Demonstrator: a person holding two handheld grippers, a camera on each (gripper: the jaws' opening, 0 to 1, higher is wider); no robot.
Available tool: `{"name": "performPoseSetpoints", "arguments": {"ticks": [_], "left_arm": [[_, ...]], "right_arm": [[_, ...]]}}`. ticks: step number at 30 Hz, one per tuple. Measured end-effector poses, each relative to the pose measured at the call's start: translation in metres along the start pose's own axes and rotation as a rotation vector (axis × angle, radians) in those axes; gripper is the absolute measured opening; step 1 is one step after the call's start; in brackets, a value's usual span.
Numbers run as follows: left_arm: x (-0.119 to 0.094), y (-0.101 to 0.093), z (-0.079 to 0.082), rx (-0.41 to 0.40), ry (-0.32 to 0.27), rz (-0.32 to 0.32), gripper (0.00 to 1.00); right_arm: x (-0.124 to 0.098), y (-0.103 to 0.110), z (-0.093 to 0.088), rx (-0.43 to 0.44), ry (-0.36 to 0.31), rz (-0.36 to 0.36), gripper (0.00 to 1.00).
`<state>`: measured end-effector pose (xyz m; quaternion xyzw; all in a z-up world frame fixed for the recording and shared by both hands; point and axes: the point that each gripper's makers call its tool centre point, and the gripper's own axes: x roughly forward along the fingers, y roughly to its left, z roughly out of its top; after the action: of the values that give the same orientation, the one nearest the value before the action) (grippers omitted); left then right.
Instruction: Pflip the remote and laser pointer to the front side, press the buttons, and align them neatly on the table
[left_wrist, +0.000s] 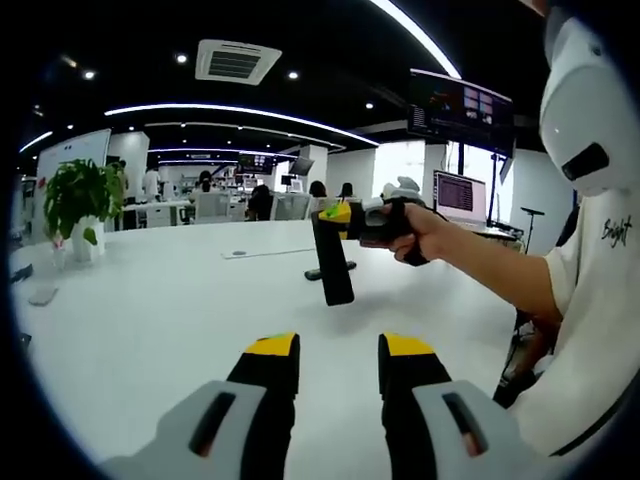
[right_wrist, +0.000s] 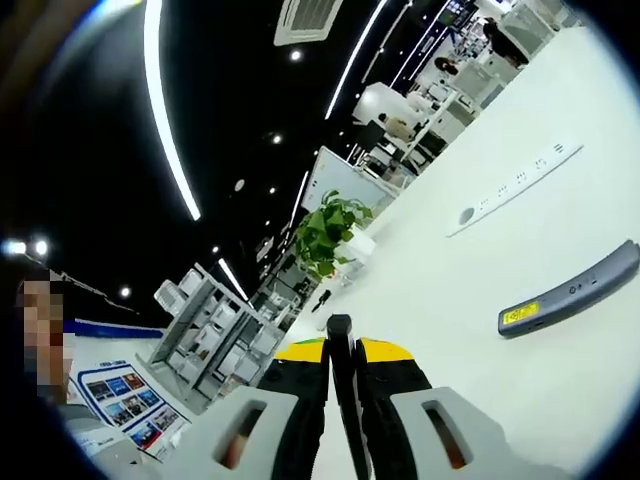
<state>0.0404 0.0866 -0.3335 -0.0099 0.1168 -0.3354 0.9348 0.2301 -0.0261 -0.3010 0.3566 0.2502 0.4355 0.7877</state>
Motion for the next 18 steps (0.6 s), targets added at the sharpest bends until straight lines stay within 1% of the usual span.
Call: {"name": "performPoseSetpoints", "arguments": {"ticks": [4,6,11,14,18], "left_arm": [[0.001,0.002,-0.002,0.003,0.006,0.002,0.33],[0.002,0.004,-0.004,0.014,0.013,0.017,0.32],[0.001,0.006,-0.006,0.012,0.012,0.024,0.32],[0.000,0.007,-0.006,0.015,0.014,0.026,0.32],[-0.002,0.008,-0.007,0.017,0.015,0.033,0.32]], "right_arm": [[0.002,-0.005,-0.002,-0.008,0.013,-0.022,0.14],[0.002,-0.007,-0.003,-0.003,0.015,-0.026,0.14],[0.001,-0.010,-0.005,-0.003,0.023,-0.031,0.14],[0.002,-0.013,-0.004,0.010,0.028,-0.031,0.14],[0.002,-0.014,-0.004,0.049,0.026,-0.020,0.14]]}}
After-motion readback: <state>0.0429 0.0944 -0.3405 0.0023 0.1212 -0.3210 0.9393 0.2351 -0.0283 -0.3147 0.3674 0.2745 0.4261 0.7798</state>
